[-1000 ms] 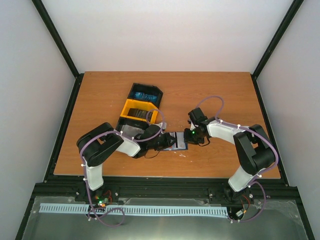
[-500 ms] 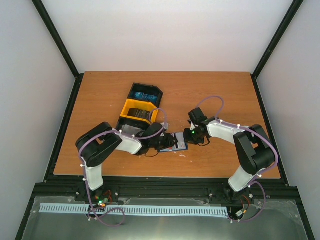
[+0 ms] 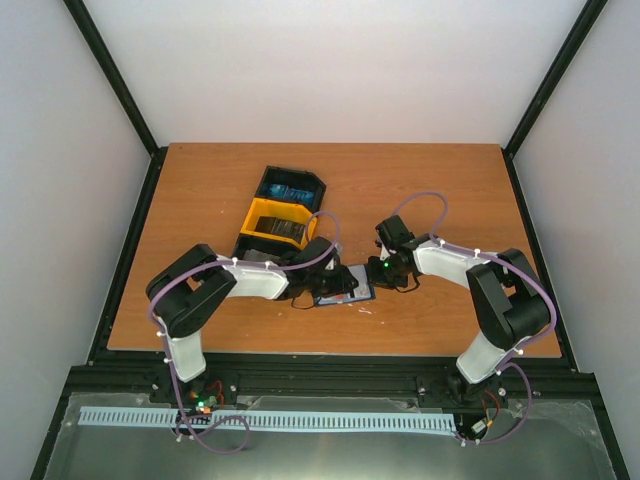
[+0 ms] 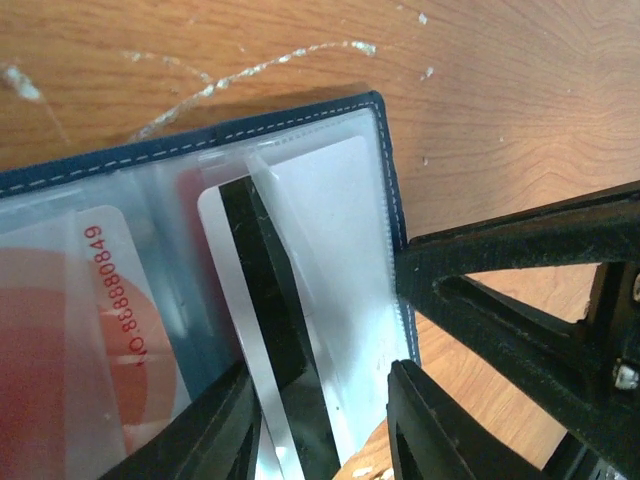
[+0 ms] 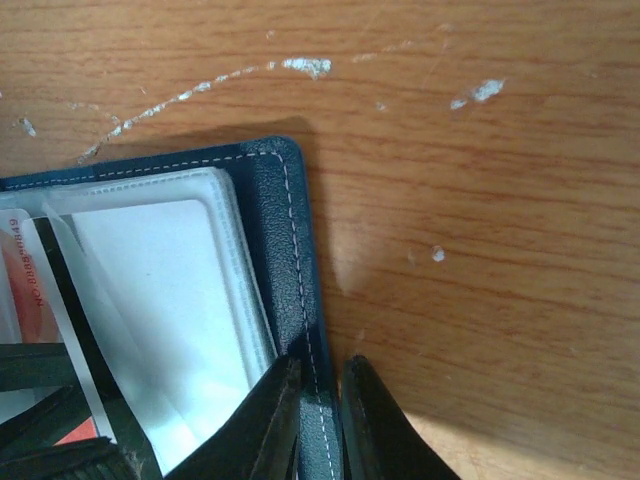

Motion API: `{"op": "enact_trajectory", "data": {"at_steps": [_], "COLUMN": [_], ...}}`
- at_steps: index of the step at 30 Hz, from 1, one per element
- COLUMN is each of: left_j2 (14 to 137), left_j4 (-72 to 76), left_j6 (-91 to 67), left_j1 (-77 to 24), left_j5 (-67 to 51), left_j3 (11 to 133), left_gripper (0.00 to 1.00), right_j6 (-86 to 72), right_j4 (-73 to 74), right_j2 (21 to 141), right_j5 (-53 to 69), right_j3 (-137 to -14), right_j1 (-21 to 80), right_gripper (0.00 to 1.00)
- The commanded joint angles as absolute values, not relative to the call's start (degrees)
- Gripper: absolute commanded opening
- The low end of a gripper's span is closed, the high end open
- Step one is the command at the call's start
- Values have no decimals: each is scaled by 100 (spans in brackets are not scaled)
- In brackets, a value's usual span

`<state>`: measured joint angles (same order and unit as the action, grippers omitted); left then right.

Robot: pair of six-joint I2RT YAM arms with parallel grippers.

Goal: Put the credit cards into the card holder
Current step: Insert the credit card into the card holder.

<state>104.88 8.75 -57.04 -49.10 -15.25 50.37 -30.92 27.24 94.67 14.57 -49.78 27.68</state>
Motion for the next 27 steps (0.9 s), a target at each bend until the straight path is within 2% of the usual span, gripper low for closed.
{"op": "enact_trajectory", "data": {"at_steps": [1, 8, 16, 23, 27], "left_j2": [10425, 10460, 10330, 10267, 10323], "left_j4": [-34, -630, -1233, -1636, -1766], "left_j6": [-5505, -5440, -5310, -5251, -5256], "left_j1": [-4966, -4966, -4966, -4975, -4980], "left_j5": [-1404, -1274, -1112, -1081, -1077], "left_j3": [5172, 5529, 5744, 5924, 6000], "left_gripper": [39, 49, 51, 56, 57], "right_j6": [-3103, -3093, -2995, -2874, -2795], "right_j4": [2860, 2848, 2670, 2707, 3009], "right_j2": [9645, 9635, 9515, 9510, 9502], "right_j5": [1388, 1406, 1629, 1654, 1290], "right_j3": [-4854, -4860, -4827, -4817, -4946], "right_j1": [2856, 2850, 2852, 2883, 3047], "right_gripper": [13, 13, 14, 15, 14]}}
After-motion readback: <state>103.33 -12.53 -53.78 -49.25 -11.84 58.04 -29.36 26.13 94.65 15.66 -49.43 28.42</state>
